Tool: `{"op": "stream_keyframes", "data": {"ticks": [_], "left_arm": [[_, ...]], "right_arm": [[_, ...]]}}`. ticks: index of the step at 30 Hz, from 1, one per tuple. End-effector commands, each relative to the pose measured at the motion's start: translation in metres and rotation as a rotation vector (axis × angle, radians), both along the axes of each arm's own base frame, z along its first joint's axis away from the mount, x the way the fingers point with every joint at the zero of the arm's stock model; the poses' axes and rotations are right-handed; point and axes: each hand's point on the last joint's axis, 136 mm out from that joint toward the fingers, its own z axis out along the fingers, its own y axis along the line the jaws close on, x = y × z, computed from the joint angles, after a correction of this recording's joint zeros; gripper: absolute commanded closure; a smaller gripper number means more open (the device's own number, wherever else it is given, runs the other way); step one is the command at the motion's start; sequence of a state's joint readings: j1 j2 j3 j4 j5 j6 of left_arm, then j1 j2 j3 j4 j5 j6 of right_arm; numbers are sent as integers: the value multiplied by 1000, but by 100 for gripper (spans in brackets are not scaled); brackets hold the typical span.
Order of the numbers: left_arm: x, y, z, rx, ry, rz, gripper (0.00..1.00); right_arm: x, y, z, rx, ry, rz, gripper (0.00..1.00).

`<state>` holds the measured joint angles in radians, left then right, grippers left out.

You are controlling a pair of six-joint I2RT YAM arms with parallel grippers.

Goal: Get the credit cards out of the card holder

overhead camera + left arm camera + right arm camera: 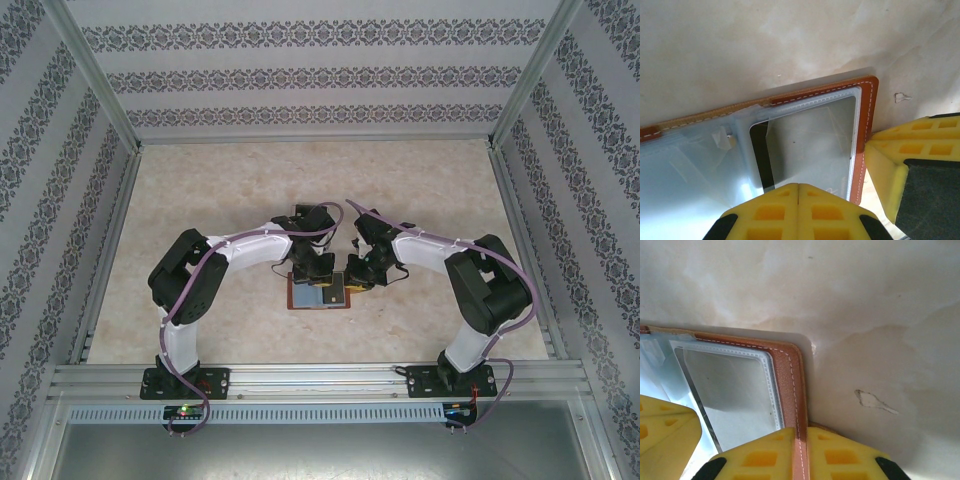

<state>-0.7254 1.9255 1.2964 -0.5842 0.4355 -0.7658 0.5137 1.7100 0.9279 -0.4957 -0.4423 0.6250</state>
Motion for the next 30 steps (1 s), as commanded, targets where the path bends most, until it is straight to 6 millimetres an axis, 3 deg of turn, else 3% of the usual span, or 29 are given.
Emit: {"op": "stream_keyframes", "data": {"ticks": [1, 8, 16, 30], "left_arm": [[-4, 5, -8, 41, 14, -17, 100], [-5, 5, -8, 38, 15, -17, 100], [-6, 10, -11, 64, 17, -18, 100], [-10, 27, -24, 160, 31, -18, 97]], "right_arm": [[2, 12, 16, 50, -35, 14, 87], [1, 26, 11, 67, -18, 32, 85], [-4, 12, -11, -25, 20, 39, 83], [-4, 12, -7, -20, 19, 42, 82]]}}
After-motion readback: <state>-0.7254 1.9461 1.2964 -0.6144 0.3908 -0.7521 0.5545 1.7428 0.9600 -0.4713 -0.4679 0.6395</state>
